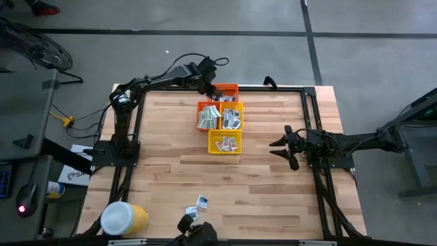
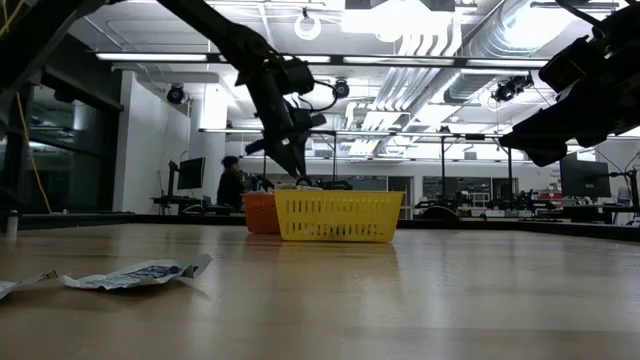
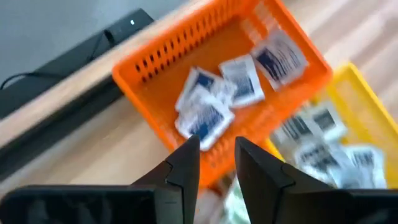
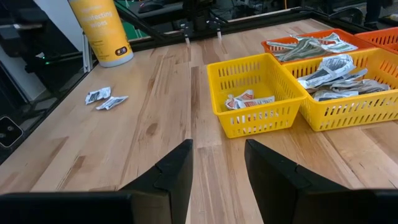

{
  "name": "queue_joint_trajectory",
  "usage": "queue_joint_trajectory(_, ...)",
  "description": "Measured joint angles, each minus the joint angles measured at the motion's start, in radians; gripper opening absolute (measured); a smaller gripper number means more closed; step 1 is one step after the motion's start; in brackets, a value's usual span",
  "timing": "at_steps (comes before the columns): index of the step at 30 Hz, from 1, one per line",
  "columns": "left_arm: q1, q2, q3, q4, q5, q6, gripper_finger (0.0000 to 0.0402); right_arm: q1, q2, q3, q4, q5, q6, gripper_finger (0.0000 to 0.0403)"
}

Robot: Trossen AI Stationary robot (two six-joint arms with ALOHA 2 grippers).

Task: Pick & Place First Aid Supplies
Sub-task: Put the alcohol pad into the top orange bin

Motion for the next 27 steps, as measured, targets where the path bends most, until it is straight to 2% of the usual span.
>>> queue_joint_trajectory(8, -0.040, -0.094, 0.000, -0.238, 0.035, 0.081, 0.0057, 0.000, 0.000, 0.000, 0.000, 0.000, 0.000, 0.0139)
queue_joint_trajectory(15, -0.136, -0.155, 0.000, -0.419, 0.041, 0.084, 0.0004, 0.000, 0.000, 0.000, 0.000, 0.000, 0.000, 0.0139)
queue_joint_trajectory(21, -0.289, -0.166, 0.000, -0.550, 0.045, 0.062, 0.0002, 0.000, 0.000, 0.000, 0.000, 0.000, 0.000, 0.0139)
queue_joint_trajectory(27, -0.477, -0.166, 0.000, -0.578, 0.043, 0.000, 0.0002, 0.000, 0.000, 0.000, 0.000, 0.000, 0.000, 0.0139)
